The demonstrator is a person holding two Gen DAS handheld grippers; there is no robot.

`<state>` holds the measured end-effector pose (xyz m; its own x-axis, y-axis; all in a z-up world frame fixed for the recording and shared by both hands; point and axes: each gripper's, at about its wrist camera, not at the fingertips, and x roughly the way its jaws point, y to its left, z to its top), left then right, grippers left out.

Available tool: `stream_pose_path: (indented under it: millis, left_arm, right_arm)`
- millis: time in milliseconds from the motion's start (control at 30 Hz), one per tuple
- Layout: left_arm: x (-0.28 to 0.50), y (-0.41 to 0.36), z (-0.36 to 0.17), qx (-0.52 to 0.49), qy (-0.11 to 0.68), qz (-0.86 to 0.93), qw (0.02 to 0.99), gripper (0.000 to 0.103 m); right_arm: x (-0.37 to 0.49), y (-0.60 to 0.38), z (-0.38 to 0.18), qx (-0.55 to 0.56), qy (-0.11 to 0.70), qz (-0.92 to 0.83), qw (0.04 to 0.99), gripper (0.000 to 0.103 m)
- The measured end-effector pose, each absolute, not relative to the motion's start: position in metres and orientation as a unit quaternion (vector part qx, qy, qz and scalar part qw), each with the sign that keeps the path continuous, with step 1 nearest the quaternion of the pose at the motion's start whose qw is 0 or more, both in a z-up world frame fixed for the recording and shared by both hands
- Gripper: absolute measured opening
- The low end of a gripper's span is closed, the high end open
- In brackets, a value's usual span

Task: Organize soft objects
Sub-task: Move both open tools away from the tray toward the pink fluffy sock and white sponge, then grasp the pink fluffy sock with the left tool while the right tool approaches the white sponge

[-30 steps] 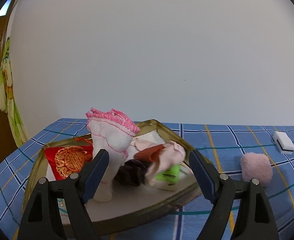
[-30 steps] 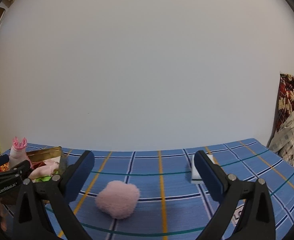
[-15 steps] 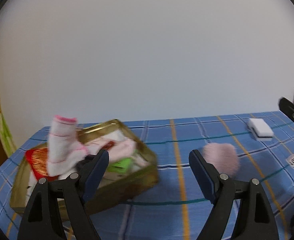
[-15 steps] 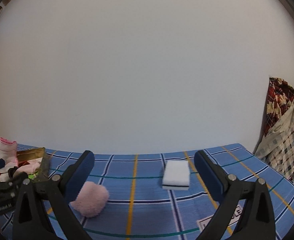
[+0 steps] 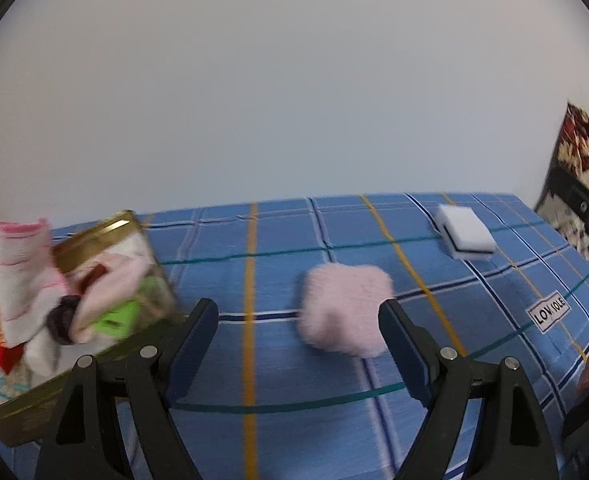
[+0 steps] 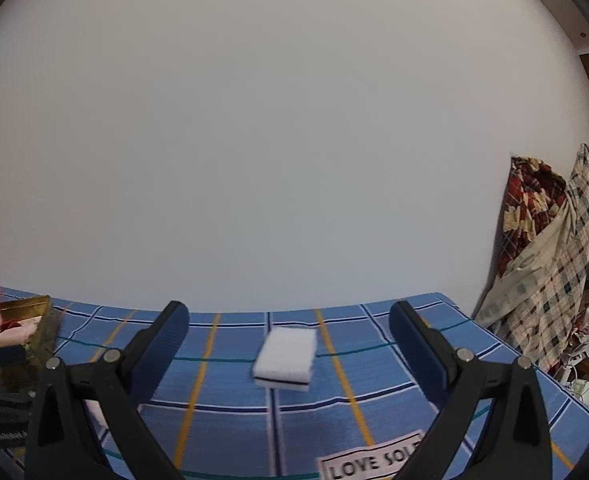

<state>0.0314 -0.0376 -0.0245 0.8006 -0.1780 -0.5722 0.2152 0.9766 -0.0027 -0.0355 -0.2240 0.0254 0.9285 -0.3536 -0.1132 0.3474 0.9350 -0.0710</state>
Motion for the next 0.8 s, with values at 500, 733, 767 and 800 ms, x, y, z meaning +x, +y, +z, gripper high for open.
stream_pose_path:
  millis: [500, 733, 767, 800]
  left_arm:
    - [0.089, -0.08, -0.061, 0.011, 0.432, -0.111, 0.895, 0.084]
    - [0.088, -0.073, -0.061, -0.01, 0.431, -0.099, 0.897, 0.067]
    - [0.087, -0.071, -0.06, -0.018, 0.428, -0.102, 0.898, 0.059]
    - [0.085, -0.068, -0.06, -0.024, 0.426, -0.108, 0.898, 0.056]
  right_arm:
    - [-0.04, -0.272, 0.025, 0.016, 0.087, -0.215, 0.973, 0.102]
    - [-0.037, -0.279, 0.022, 0.025, 0.105, -0.22, 0.97, 0.102]
    - [-0.035, -0.279, 0.021, 0.025, 0.11, -0.221, 0.969, 0.102]
    - [-0.034, -0.28, 0.02, 0.027, 0.114, -0.22, 0.968, 0.102]
